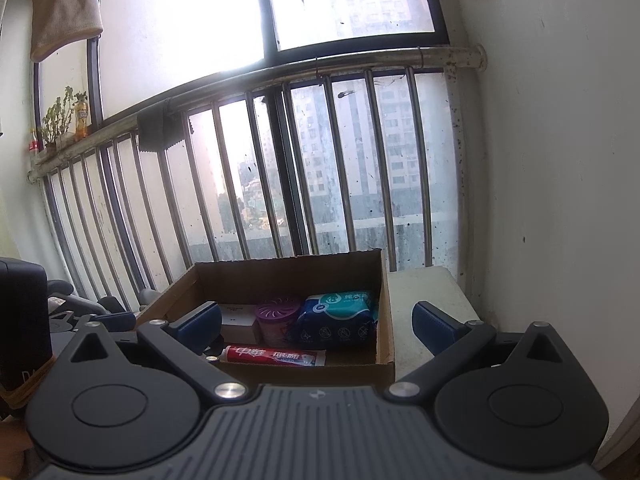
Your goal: Organize objects
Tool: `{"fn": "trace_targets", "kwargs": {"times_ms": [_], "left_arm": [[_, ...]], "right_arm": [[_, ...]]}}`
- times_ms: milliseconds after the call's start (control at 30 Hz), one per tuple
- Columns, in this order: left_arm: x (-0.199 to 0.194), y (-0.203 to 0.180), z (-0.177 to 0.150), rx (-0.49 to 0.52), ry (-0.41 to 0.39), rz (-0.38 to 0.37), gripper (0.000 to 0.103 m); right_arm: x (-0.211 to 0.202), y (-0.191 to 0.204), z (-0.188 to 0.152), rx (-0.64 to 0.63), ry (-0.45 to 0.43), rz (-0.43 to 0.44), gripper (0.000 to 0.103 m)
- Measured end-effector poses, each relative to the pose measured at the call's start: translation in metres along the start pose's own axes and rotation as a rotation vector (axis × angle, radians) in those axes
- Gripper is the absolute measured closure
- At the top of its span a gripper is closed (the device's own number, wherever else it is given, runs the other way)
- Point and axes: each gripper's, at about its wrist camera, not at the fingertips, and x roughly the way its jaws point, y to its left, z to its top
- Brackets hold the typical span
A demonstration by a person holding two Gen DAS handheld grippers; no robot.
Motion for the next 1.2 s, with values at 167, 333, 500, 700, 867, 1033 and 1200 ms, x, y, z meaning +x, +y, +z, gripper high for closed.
{"fn": "trace_targets", "kwargs": {"times_ms": [167, 333, 500, 700, 867, 1033, 1200], "left_arm": [[-0.0017, 0.0005, 0.0022, 0.001, -0.009, -0.002, 0.0], [-0.0028, 0.0014, 0.0025, -0.001, -0.013, 0.002, 0.0], [-0.0009, 0.0028, 0.0004, 0.0, -0.005, 0.007, 0.0], [0.0005, 0.0039, 0.001, 0.002, -0.002, 0.013, 0.0], [-0.0003, 0.0024, -0.0001, 0.003, -0.003, 0.006, 0.0], [0.0014, 0.0007, -0.0001, 0.004, 0.0, 0.0, 0.0], [0.0015, 0.0004, -0.0007, 0.005, 0.0, -0.002, 0.0]], "right_arm": [[0.0023, 0.0003, 0.0016, -0.005, 0.007, -0.012, 0.0], [0.0044, 0.0009, 0.0006, -0.01, 0.015, -0.012, 0.0], [0.0076, 0.0013, -0.0006, -0.015, 0.029, -0.021, 0.0], [0.0068, 0.0011, -0.0012, -0.025, 0.031, -0.034, 0.0], [0.007, -0.0015, -0.0021, -0.021, 0.034, -0.046, 0.0], [0.0072, -0.0015, -0.0031, -0.029, 0.039, -0.05, 0.0], [0.0063, -0.0022, -0.0028, -0.029, 0.034, -0.047, 0.0]]}}
